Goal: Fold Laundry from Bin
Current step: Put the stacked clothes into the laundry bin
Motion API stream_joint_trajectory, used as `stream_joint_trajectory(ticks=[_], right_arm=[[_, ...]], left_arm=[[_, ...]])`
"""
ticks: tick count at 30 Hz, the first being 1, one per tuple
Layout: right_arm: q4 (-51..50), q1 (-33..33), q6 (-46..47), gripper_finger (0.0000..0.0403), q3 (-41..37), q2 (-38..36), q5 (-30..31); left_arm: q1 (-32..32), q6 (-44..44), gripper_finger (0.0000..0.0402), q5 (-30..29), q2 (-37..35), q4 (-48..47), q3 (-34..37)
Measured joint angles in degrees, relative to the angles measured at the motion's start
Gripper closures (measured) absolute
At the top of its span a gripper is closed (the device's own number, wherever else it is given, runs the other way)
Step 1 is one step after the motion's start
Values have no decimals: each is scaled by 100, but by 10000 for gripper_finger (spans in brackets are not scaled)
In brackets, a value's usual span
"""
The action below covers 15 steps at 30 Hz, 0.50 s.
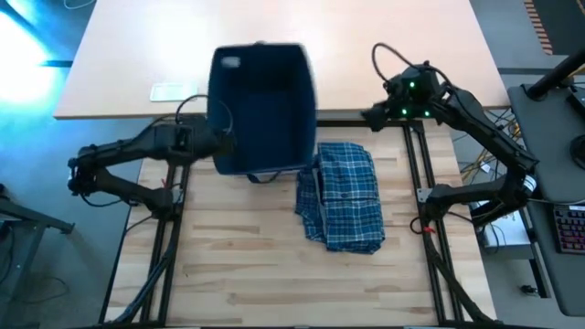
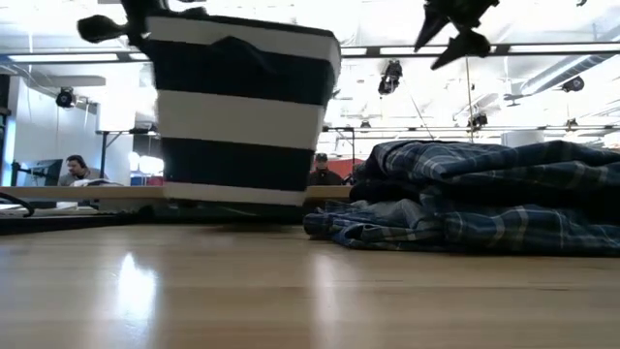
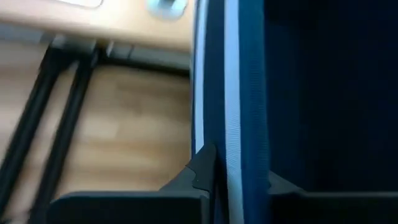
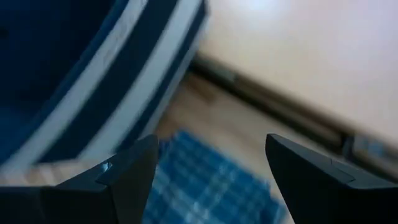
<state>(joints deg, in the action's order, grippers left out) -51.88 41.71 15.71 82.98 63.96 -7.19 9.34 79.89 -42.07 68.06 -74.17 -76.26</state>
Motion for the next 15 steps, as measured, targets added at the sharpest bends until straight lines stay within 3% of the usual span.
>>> stream_joint_trajectory(ticks=[3,8,15], right_arm=[[-682,-169,237,113,0,-53,23],[-1385,-611,547,113,-7,-220,181],[-1523,-921,671,113,-9,-520,271]], left_arm=[[415,-236,396,1056,-49,-450,-161],[435,-589,396,2559,-128,-945,-348],[400,-372,396,3642,-258,-1649,-550]])
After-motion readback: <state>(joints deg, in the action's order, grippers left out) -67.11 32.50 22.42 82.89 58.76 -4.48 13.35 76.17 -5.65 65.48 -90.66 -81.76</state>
